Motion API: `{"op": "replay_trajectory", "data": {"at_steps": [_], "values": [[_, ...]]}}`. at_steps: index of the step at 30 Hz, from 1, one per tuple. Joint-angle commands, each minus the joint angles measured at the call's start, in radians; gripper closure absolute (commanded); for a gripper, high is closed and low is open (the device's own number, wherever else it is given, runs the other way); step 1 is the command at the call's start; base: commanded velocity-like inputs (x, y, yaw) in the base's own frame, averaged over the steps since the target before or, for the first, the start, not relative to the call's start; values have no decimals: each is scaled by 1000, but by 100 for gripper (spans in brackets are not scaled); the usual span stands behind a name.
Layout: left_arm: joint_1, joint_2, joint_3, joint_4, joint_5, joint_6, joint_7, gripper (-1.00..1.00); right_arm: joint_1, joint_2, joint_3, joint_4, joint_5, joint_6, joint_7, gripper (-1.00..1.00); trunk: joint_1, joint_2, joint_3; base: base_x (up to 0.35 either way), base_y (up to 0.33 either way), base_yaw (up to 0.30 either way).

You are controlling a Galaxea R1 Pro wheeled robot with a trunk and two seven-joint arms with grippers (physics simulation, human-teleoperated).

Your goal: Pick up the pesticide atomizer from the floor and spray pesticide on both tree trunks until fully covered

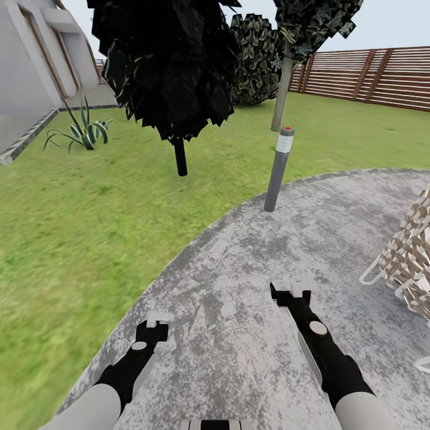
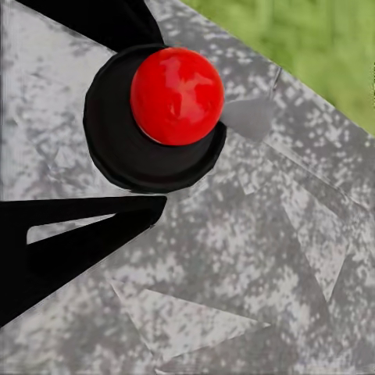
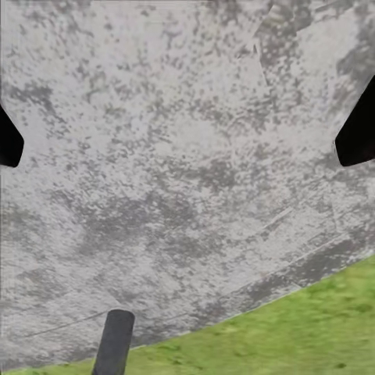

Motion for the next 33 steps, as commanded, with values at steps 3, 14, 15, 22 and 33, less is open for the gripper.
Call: {"op": "replay_trajectory", "data": {"at_steps": [3, 14, 15, 22, 33], "values": [[0, 0, 1, 0, 0, 1, 0, 100, 0, 0, 0, -10, 0, 1, 0, -100, -12, 21, 13, 0, 0, 186], [0, 0, 3, 0, 1, 1, 0, 100, 0, 0, 0, -13, 0, 1, 0, -100, -54, 98, 58, 0, 0, 227], [0, 0, 3, 0, 1, 1, 0, 100, 0, 0, 0, -13, 0, 1, 0, -100, -58, 105, 62, 0, 0, 243], [0, 0, 4, 0, 1, 1, 0, 100, 0, 0, 0, -12, 0, 1, 0, -100, -84, 154, 90, 0, 0, 245], [0, 0, 5, 0, 1, 1, 0, 100, 0, 0, 0, -11, 0, 1, 0, -100, -127, 231, 133, 0, 0, 247]]}}
